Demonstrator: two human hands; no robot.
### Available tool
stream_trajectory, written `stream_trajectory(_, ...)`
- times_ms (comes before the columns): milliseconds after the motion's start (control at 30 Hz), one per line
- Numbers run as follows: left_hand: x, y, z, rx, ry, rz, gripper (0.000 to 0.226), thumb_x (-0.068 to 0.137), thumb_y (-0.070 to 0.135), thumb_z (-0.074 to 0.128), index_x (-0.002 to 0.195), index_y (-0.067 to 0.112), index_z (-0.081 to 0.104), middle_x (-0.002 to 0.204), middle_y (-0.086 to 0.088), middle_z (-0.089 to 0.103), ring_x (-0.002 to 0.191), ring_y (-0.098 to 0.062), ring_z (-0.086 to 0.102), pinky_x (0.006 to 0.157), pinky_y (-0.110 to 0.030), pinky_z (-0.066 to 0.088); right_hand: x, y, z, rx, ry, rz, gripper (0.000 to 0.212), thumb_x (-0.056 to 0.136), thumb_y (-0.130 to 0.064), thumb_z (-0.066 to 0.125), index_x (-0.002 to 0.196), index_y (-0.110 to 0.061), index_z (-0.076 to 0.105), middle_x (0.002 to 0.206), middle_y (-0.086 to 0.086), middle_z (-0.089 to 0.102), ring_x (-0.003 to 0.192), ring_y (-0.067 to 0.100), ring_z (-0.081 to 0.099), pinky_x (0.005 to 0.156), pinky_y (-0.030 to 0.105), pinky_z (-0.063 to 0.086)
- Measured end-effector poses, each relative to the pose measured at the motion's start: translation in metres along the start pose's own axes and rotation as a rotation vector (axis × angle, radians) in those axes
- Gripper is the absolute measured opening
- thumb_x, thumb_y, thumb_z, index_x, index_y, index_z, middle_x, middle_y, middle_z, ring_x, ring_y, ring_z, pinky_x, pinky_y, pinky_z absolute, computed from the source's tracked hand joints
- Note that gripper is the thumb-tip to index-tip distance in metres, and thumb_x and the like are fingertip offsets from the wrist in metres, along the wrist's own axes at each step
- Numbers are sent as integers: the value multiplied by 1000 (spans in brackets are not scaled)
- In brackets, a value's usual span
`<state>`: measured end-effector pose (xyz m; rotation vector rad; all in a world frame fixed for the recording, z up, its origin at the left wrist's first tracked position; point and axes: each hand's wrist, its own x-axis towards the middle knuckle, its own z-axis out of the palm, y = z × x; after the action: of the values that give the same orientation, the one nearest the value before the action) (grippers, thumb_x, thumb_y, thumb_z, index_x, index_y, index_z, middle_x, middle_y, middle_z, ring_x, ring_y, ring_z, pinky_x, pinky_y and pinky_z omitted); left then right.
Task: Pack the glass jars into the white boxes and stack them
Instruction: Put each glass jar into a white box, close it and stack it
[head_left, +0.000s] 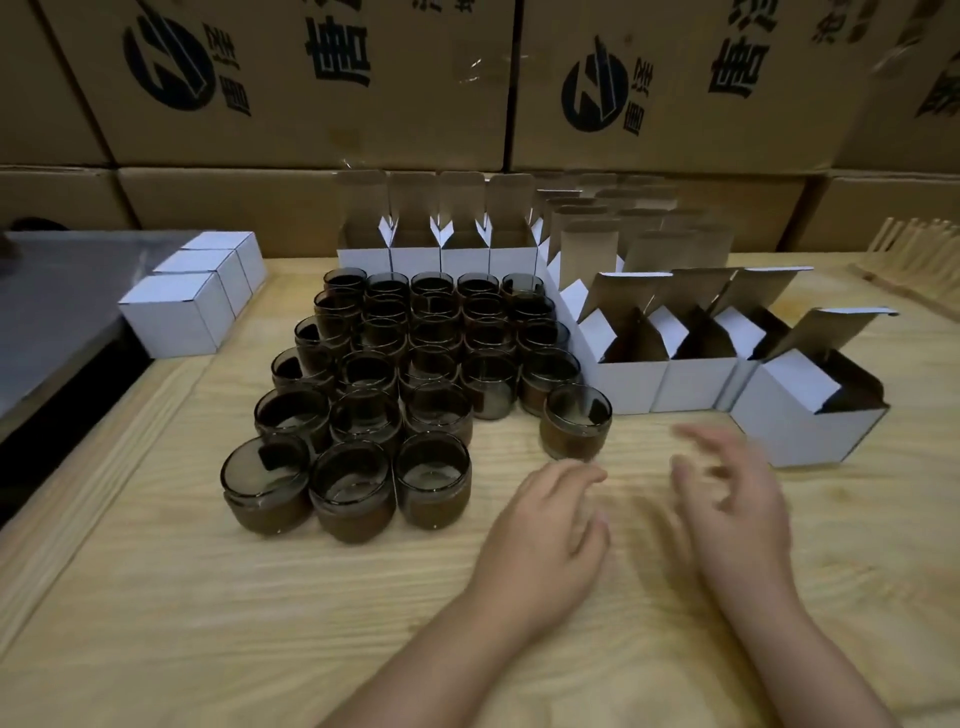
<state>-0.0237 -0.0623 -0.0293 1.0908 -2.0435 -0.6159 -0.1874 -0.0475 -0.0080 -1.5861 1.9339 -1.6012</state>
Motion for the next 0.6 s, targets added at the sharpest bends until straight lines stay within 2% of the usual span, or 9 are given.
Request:
stream_trajectory(33, 1, -2, 0, -22, -1, -40, 35, 95, 27, 52, 129, 21, 55, 128, 12, 51, 121, -3, 43, 105, -22, 35, 12, 5, -9, -73, 138, -1, 30, 87, -7, 63, 112, -22, 59, 124, 7, 52, 117, 19, 45, 96, 25, 35)
stream_trajectory(100, 4, -4, 0, -54, -12, -94, 31, 95, 27, 53, 125, 22, 57, 119, 14, 55, 113, -2, 46, 100, -22, 38, 43, 19, -32, -140, 331, 65, 54, 85, -19, 67, 134, -17, 43, 141, 14, 32, 132, 28, 29, 110, 41, 28)
stream_trajectory(167, 6, -5, -1, -81, -31, -117, 30, 95, 27, 53, 123, 23, 59, 112, 17, 55, 106, 0, 48, 96, -20, 40, 74, 33, -53, -184, 359, 192, 80, 81, -37, 71, 144, -24, 25, 151, 13, 18, 138, 34, 21, 109, 56, 27)
stream_trajectory(233, 9, -6, -1, -136, -18, -153, 28, 94, 26, 55, 121, 23, 60, 106, 19, 55, 100, 3, 50, 92, -19, 44, 94, 47, -64, -244, 271, 290, 89, 77, -45, 73, 146, -32, 18, 155, 10, 11, 140, 35, 16, 109, 59, 27)
stream_trajectory(333, 12, -8, -1, -208, 7, -205, 25, 93, 24, 57, 117, 24, 62, 104, 20, 57, 92, 10, 52, 83, -11, 45, 103, 67, -66, -244, 129, 329, 72, 80, -42, 72, 140, -33, 33, 152, 7, 12, 141, 32, 12, 109, 55, 29)
stream_trajectory(400, 13, -9, -1, -239, 9, -218, 23, 93, 23, 58, 115, 26, 62, 104, 20, 58, 90, 11, 53, 77, -5, 43, 100, 77, -68, -221, 73, 326, 56, 84, -39, 68, 134, -33, 44, 147, 3, 21, 138, 31, 21, 107, 53, 33)
stream_trajectory(500, 14, -10, -1, -268, 16, -231, 23, 93, 22, 58, 116, 24, 62, 108, 14, 62, 91, 6, 57, 82, -12, 47, 89, 78, -72, -177, 37, 299, 51, 84, -42, 67, 131, -34, 47, 142, -1, 25, 131, 28, 35, 103, 49, 38)
stream_trajectory(600, 14, -10, -2, -286, 16, -241, 26, 93, 22, 57, 119, 25, 61, 110, 11, 63, 93, 3, 59, 88, -19, 49, 72, 64, -74, -206, 53, 290, 51, 82, -43, 69, 128, -36, 49, 139, 1, 27, 129, 27, 37, 103, 47, 37)
